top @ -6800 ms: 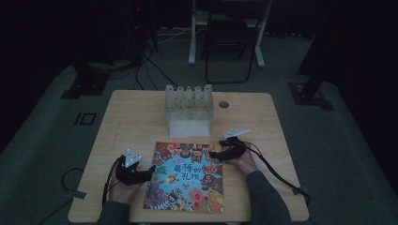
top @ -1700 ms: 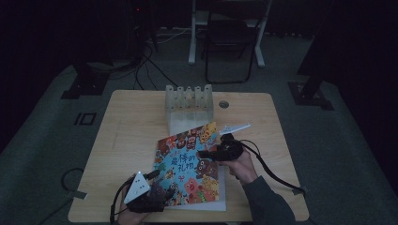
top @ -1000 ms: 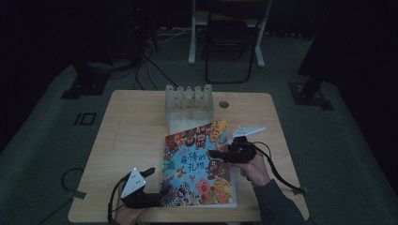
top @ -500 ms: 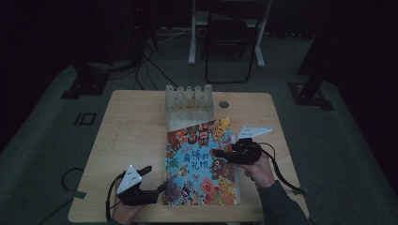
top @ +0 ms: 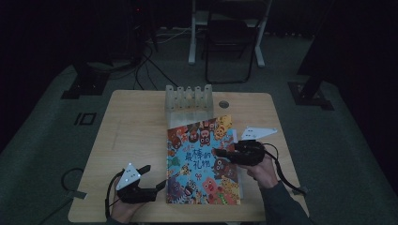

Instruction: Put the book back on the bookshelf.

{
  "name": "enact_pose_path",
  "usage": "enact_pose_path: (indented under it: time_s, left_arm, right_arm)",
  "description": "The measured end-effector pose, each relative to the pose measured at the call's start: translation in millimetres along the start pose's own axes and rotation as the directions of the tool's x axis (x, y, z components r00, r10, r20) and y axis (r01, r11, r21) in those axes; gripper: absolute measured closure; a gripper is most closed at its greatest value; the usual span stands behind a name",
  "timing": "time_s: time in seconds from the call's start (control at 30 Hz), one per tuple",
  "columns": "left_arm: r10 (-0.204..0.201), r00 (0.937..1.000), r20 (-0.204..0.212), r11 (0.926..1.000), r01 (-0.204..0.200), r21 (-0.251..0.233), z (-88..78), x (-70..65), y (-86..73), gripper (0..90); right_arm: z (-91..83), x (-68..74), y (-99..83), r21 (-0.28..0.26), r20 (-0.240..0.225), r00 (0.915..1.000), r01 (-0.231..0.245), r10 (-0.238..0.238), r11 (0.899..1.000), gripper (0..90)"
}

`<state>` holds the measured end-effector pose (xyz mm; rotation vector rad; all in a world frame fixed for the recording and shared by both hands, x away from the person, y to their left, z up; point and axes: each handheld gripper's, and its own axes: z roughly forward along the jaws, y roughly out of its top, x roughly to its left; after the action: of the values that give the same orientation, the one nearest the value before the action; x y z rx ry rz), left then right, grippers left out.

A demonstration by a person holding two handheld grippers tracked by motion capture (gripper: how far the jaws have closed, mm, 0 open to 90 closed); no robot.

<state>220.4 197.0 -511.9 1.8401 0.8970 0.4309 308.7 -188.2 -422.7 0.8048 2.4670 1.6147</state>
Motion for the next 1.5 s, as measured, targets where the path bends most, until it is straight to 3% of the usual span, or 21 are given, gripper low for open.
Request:
enact_pose_path:
  time_s: [0.23,0.97,1.5]
  left_arm:
    - [-0.008,1.0,0.002,0.9999,0.008,0.009,0.8,2.6,1.4,14.9]
    - [-0.035,0.9991,0.024,0.9988,0.036,-0.034,2.0,15.6,19.3,14.9]
    - [-0.045,0.9982,0.039,0.998,0.046,-0.043,14.9,23.4,33.7,14.7]
  right_arm:
    - [-3.0,1.1,0.1,-0.01,0.003,0.9998,0.019,-0.019,1.0,67.8]
    - [-11.5,6.5,3.7,-0.04,0.014,0.996,0.089,-0.088,0.995,68.2]
    - [-18.9,7.9,4.9,-0.08,0.041,0.9895,0.142,-0.139,0.987,68.7]
